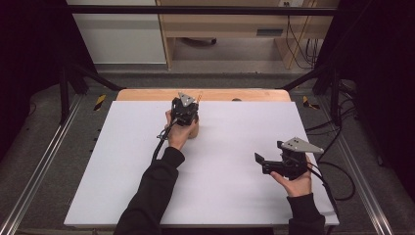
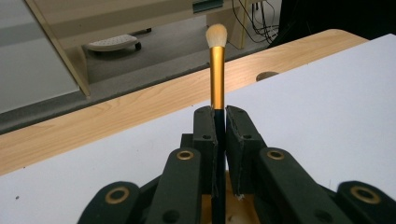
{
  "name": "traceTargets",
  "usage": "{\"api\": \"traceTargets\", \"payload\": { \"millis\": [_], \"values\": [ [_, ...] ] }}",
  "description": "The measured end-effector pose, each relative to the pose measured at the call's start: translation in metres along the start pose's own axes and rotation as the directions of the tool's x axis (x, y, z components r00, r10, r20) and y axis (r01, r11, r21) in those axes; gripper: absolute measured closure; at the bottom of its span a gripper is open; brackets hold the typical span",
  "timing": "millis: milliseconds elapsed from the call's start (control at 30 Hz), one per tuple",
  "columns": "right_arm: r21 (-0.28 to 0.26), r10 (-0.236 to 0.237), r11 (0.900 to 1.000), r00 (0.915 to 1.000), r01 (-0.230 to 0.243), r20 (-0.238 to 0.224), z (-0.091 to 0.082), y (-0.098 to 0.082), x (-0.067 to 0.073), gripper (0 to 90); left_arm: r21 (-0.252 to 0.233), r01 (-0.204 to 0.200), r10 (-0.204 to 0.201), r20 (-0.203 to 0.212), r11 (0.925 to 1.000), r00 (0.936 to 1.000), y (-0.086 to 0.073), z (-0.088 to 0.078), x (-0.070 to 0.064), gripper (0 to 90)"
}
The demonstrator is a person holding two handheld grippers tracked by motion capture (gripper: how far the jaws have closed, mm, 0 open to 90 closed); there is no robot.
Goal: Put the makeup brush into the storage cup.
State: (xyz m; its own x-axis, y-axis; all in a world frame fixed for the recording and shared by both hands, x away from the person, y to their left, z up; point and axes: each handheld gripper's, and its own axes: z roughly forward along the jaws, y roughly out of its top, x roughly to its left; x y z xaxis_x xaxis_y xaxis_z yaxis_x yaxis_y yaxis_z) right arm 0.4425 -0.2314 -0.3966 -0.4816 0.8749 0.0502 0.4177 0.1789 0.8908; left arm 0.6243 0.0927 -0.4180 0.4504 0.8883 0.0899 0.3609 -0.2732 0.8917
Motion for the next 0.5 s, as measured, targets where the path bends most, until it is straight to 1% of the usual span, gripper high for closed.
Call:
{"api": "traceTargets", "payload": {
  "millis": [167,233,267,300,333,367,400,467,500],
  "values": [
    [-0.005,0.004,1.000,1.0000,-0.004,-0.002,-0.001,0.000,0.000,7.8,0.009,0.009,-0.009,0.015,0.9999,0.9999,-0.003,-0.004,-0.002,81.1],
    [-0.006,0.003,1.000,1.0000,-0.003,-0.001,-0.002,0.001,0.000,7.8,0.012,0.004,-0.005,0.018,0.9999,0.9998,-0.003,-0.005,-0.002,77.7],
    [-0.006,0.003,1.000,1.0000,-0.003,-0.001,-0.002,0.001,0.000,7.8,0.014,0.004,-0.005,0.019,0.9999,0.9998,-0.003,-0.007,-0.002,77.7],
    [-0.007,0.003,1.000,1.0000,-0.003,-0.001,-0.002,0.001,0.000,7.8,0.008,-0.003,0.003,0.019,1.0000,0.9998,-0.002,-0.012,-0.003,75.7],
    [-0.008,0.005,1.000,1.0000,-0.005,-0.002,-0.002,0.001,0.000,7.8,0.006,-0.001,0.001,0.026,1.0000,0.9997,-0.002,-0.015,-0.003,75.0],
    [-0.008,0.005,1.000,1.0000,-0.005,-0.002,-0.002,0.001,0.000,7.8,0.006,-0.001,0.001,0.026,1.0000,0.9997,-0.002,-0.015,-0.003,74.5],
    [-0.010,0.004,1.000,1.0000,-0.004,-0.002,-0.003,0.001,0.000,7.7,-0.008,0.006,-0.005,0.043,1.0000,0.9991,-0.002,-0.022,-0.005,73.3],
    [-0.014,0.004,1.000,1.0000,-0.004,-0.001,-0.004,0.002,-0.001,7.7,-0.015,-0.002,0.003,0.057,0.9999,0.9984,-0.001,-0.030,-0.007,70.1],
    [-0.015,0.007,1.000,1.0000,-0.007,-0.002,-0.005,0.002,-0.001,7.7,-0.015,-0.012,0.013,0.064,0.9998,0.9979,0.000,-0.035,-0.009,68.6]
  ]
}}
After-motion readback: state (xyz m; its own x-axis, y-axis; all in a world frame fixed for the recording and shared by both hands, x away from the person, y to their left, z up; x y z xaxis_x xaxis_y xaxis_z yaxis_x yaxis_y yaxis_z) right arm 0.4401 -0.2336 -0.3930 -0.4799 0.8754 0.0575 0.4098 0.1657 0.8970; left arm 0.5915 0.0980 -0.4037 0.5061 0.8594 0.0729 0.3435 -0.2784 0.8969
